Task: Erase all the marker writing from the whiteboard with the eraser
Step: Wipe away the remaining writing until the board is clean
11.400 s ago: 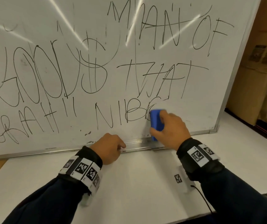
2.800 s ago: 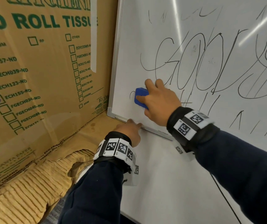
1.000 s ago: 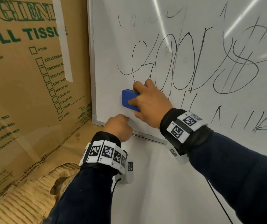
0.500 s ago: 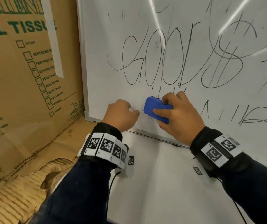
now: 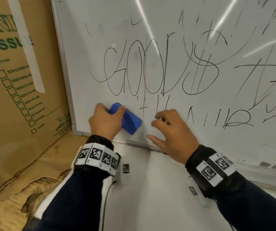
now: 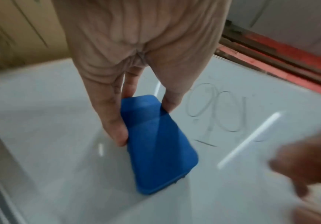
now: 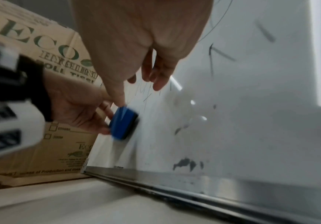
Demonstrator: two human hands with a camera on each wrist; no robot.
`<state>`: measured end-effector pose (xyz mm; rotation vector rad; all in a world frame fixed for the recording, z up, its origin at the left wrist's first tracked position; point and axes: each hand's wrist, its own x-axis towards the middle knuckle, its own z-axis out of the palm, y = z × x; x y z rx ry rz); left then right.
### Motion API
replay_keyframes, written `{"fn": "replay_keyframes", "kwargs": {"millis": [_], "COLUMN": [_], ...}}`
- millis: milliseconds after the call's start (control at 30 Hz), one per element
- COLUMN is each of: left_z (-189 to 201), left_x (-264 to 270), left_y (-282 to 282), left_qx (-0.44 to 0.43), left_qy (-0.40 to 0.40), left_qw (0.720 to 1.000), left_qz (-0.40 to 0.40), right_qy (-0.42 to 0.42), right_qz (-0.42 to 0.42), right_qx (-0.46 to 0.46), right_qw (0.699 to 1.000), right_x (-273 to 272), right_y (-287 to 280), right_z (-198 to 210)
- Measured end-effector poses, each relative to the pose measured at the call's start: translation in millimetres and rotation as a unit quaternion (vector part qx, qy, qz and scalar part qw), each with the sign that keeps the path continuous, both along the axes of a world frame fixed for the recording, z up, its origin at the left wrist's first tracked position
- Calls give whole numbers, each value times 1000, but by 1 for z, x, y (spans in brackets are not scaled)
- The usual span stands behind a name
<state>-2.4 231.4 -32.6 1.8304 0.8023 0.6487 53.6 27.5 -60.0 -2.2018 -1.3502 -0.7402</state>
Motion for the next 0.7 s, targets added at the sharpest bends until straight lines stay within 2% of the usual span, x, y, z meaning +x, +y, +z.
{"fn": "replay_keyframes", "kwargs": {"millis": [33,100,167,267,433,567,700], "left_z": [-3,-12,-16,-19,-14,-12,-16], "left_x": [-1,-4,-4,-2,0,1,5], "left_y": [12,29,33,26,2,-20,-26], "left_qx": [23,40,37,70,118,142,176], "left_qy": [11,15,1,-12,-67,-66,-65], "left_qw": [999,998,997,996,990,988,982], "left_qz": [23,50,61,59,33,-5,3], "right_qy": [7,44,89,134,189,221,238], "right_qz": [-8,-22,-47,-106,-161,-139,-114], "right_qx": [-30,-162,-307,-407,-430,-419,-412], "right_qw": [999,986,946,897,868,870,872], "right_x": [-1,-2,-3,-7,1,8,10], "right_y": [-9,-26,-41,-62,-85,-90,-98], "right_z": [0,-3,-8,-11,-17,-16,-14]}}
